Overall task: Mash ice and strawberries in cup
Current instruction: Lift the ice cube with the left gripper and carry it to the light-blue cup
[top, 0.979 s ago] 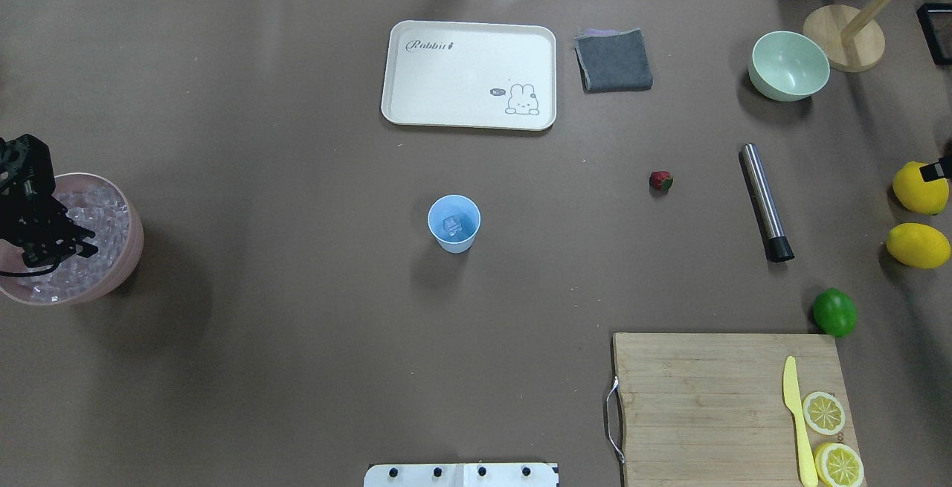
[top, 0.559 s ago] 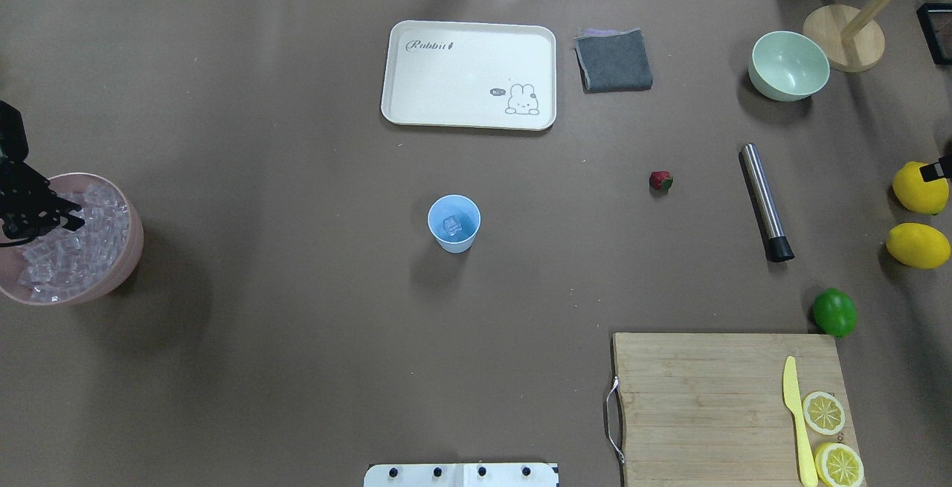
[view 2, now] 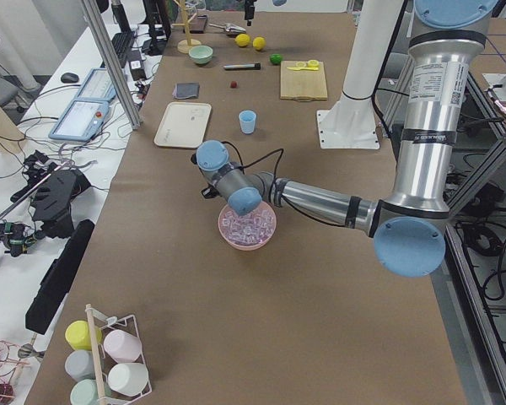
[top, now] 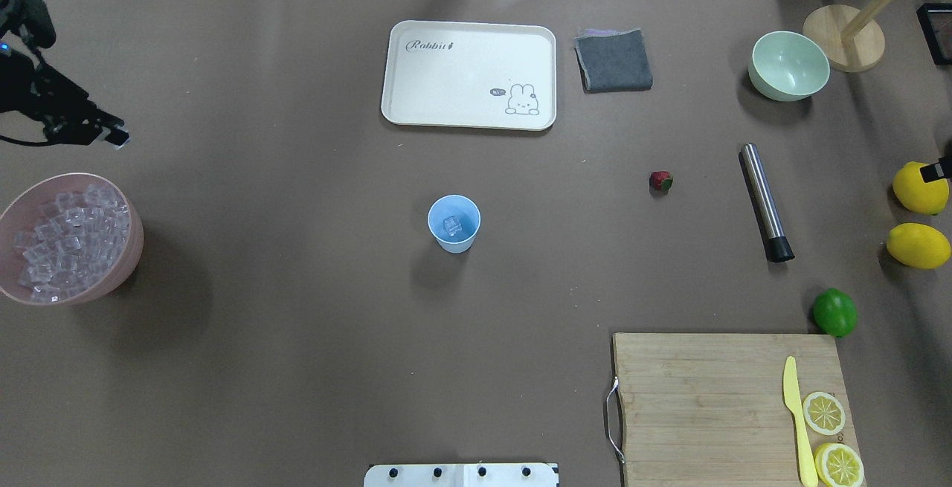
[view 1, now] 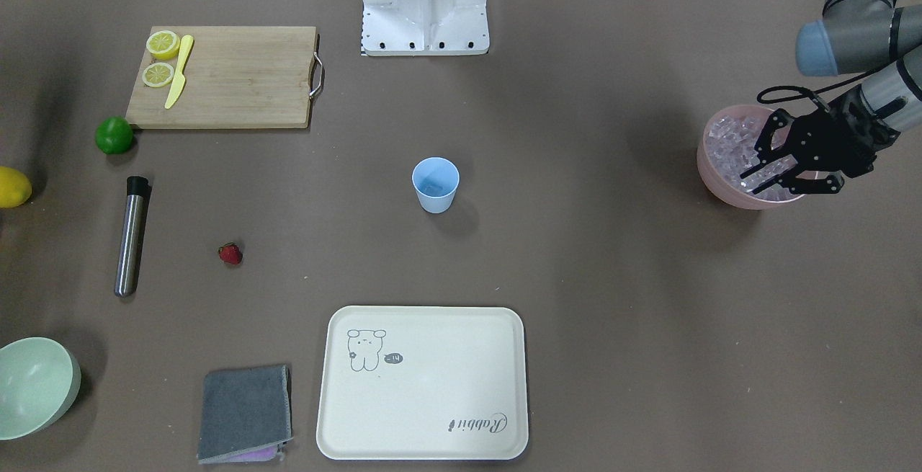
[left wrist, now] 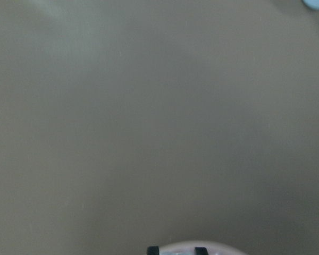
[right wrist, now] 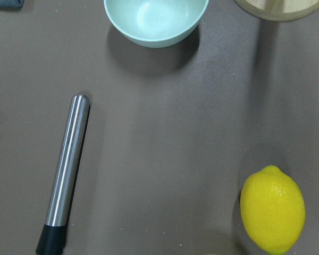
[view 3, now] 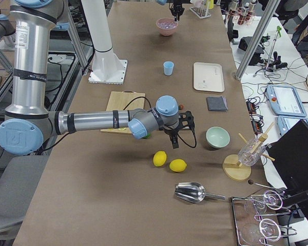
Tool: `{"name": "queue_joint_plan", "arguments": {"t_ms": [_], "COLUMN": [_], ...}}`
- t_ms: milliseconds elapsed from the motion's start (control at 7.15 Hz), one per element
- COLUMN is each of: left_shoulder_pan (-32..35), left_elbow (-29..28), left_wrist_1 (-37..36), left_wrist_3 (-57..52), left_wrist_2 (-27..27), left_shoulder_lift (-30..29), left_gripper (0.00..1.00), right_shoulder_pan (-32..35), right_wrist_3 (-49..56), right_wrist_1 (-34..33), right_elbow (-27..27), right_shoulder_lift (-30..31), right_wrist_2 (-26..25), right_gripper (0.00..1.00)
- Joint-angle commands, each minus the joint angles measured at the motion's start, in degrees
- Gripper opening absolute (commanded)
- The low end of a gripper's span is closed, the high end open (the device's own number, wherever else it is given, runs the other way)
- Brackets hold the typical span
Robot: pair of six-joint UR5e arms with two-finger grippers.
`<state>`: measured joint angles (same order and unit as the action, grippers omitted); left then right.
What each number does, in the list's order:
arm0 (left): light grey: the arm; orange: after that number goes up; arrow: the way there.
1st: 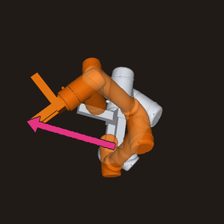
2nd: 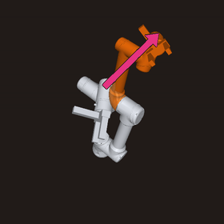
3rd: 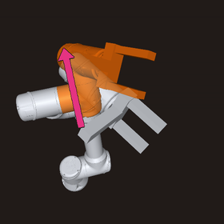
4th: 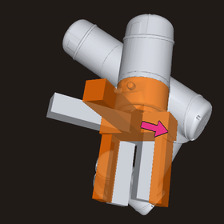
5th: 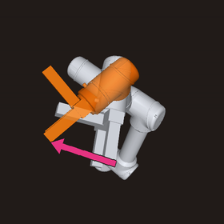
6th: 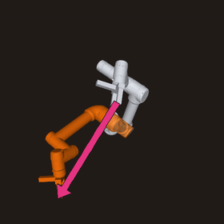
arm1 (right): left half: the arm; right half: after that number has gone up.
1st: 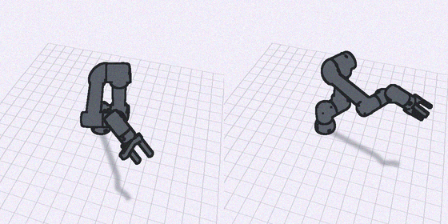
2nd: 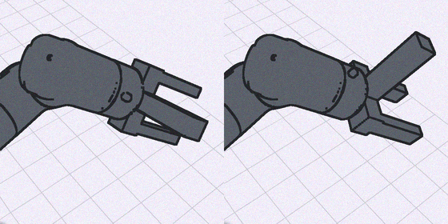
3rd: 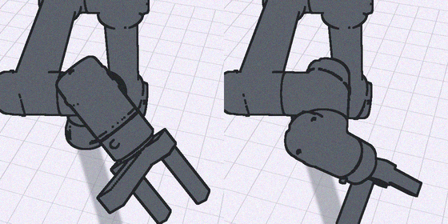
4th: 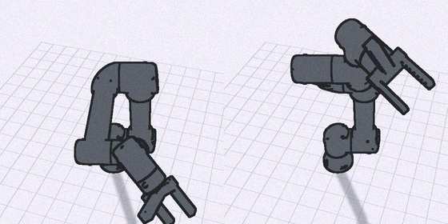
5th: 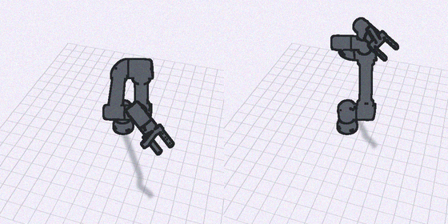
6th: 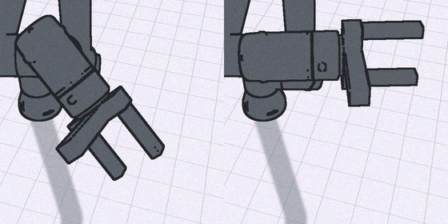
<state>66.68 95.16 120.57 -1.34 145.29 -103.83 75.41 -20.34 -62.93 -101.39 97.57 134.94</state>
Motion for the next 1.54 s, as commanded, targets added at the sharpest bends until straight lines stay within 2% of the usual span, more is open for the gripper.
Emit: {"name": "queue_joint_plan", "arguments": {"t_ms": [0, 140, 419, 699, 1119, 1398], "left_shoulder_pan": [-3.19, -5.75, -10.58, -14.98, -24.64, -30.09], "left_elbow": [-1.63, -3.12, -6.37, -7.36, -8.15, -8.32], "left_wrist_1": [-2.70, -2.62, -2.09, -1.91, 6.58, 9.15], "left_wrist_3": [11.65, 15.27, 20.93, 22.16, 32.16, 35.43], "left_wrist_2": [-0.35, -1.14, -7.27, -12.46, -22.74, -27.31], "left_shoulder_lift": [-12.48, -16.54, -23.23, -24.75, -25.29, -25.02], "left_gripper": [0.00, 0.00, 0.00, 0.00, 0.00, 0.00], "right_shoulder_pan": [0.00, 0.00, 0.00, 0.00, 0.00, -0.09], "right_wrist_3": [-0.31, -0.40, -0.31, -0.31, -0.31, -0.31], "right_wrist_1": [0.00, -0.09, -0.09, 0.00, -0.09, -0.09], "right_elbow": [0.14, -0.03, 0.75, 0.93, 0.76, 0.76], "right_shoulder_lift": [0.08, 0.08, -0.80, -1.67, -2.12, -2.12], "right_wrist_2": [0.06, -0.02, -0.11, -0.29, -4.32, -4.33], "right_gripper": [1.00, 1.00, 1.00, 1.00, 1.00, 1.00]}}
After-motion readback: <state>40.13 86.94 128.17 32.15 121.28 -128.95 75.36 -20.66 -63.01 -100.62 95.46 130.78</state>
